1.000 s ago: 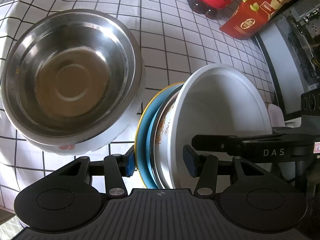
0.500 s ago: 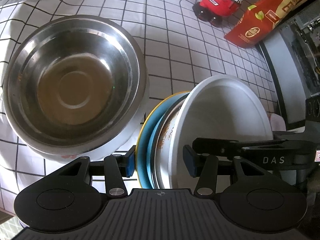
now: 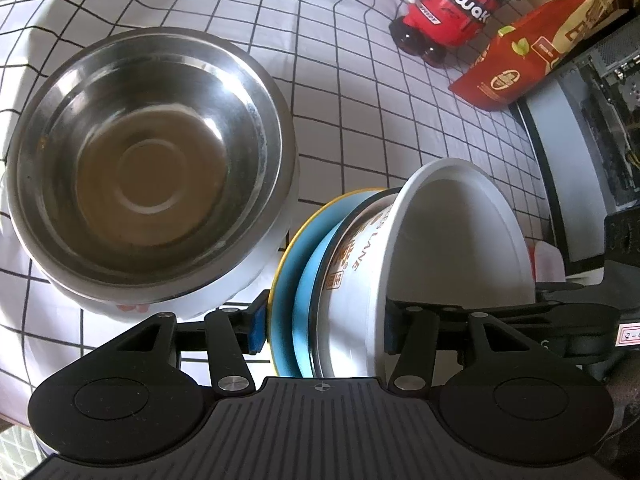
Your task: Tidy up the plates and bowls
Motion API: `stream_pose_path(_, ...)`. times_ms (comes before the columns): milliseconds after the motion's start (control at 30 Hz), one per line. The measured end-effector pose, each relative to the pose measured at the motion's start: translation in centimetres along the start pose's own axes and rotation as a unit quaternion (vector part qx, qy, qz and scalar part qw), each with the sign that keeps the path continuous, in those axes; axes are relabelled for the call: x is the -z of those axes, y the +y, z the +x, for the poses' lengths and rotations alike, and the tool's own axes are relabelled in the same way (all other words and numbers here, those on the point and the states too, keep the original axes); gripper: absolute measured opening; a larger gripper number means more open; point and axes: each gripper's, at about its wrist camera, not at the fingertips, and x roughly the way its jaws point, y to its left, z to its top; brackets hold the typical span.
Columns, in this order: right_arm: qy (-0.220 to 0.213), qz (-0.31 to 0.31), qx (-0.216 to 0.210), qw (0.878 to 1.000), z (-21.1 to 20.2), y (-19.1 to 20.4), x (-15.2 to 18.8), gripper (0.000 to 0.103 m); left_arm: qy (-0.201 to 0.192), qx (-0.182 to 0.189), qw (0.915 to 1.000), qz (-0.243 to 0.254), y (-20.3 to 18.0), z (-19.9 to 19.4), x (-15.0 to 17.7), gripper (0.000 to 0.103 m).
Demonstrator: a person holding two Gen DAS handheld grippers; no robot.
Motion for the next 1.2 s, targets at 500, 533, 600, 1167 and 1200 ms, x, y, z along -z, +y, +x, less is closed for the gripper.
stream_pose_path(500, 0.006, 0.042, -0.023, 0.999, -0.1, -1.5, 1.0, 0.06, 0.033, -0.002, 0.9994, 0.004, -0.4, 1.3, 0.0, 0.058)
stream_pose_path(533, 0.007, 0.049, -0.027, 0.998, -0.1, -1.8, 1.1, 0.06, 0.034, -0.003, 0.9994, 0.004, -0.4, 1.3, 0.1, 0.058)
stream_pose_path(600, 0.007, 0.05, -0.033, 0.998, 0.0, -2.0, 1.2, 0.06, 0.033, -0.001, 0.9995, 0.002, -0.3, 1.3, 0.1, 0.059)
stream_pose_path(1167, 0.027, 0.036, -0.039, 0.998, 0.3, -1.4, 0.3, 0.054, 0.034, 0.01, 0.9994, -0.001, 0.0, 1.3, 0.0, 0.06)
stream_pose_path(1200, 0.027, 0.036, -0.039, 0.998, 0.3, -1.4, 0.3, 0.054, 0.035, 0.009, 0.9994, 0.0, 0.0, 1.2, 0.0, 0.06)
